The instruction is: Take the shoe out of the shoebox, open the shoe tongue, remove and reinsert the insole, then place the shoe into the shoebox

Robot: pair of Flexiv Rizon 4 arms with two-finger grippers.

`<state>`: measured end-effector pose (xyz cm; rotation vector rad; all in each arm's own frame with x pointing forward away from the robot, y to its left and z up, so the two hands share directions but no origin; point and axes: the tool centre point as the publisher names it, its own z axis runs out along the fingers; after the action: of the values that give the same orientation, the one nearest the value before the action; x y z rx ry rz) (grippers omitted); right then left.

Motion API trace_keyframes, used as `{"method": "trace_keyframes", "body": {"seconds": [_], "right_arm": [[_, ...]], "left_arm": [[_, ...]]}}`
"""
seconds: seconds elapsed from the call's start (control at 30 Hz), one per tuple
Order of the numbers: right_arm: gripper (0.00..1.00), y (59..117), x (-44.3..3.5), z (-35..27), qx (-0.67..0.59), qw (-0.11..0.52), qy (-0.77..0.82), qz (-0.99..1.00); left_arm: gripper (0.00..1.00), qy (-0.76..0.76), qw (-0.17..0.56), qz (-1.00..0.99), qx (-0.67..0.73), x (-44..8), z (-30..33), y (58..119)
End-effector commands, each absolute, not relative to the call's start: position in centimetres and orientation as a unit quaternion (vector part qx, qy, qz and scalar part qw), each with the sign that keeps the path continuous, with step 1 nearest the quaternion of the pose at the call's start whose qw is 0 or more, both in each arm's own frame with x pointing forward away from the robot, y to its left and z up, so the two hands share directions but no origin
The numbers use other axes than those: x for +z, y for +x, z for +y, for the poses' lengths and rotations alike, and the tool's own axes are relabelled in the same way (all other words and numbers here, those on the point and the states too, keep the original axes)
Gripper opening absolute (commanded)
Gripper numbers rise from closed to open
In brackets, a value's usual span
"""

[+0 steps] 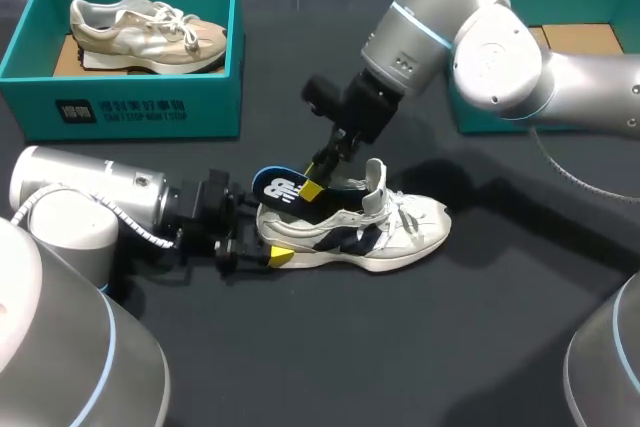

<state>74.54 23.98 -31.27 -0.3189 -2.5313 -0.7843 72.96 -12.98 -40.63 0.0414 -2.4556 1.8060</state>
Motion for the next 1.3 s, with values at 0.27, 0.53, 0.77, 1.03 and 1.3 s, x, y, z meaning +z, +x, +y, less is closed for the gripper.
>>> {"method": "trace_keyframes", "body": {"seconds": [0.27,0.53,0.77,1.03,1.3], "right_arm": [[0.4,72.8,-31.4,24.7,-0.288,0.242,-0.124,-0.918],[0.33,72.3,-31.7,24.5,-0.295,0.246,-0.121,-0.915],[0.32,72.4,-32.4,23.9,-0.308,0.251,-0.111,-0.911],[0.07,72.8,-32.7,23.4,-0.316,0.251,-0.102,-0.909],[0.0,73.4,-31.7,24.5,-0.319,0.234,-0.069,-0.916]], "left_arm": [[0.0,0.014,0.047,-0.805,0.592,-40.9,-13.0,72.9],[0.0,0.014,0.047,-0.805,0.592,-40.9,-13.0,72.9],[0.0,0.014,0.047,-0.805,0.592,-40.9,-13.0,72.9],[0.0,0.014,0.047,-0.805,0.592,-40.9,-13.0,72.9],[0.0,0.014,0.047,-0.805,0.592,-40.9,-13.0,72.9]]}}
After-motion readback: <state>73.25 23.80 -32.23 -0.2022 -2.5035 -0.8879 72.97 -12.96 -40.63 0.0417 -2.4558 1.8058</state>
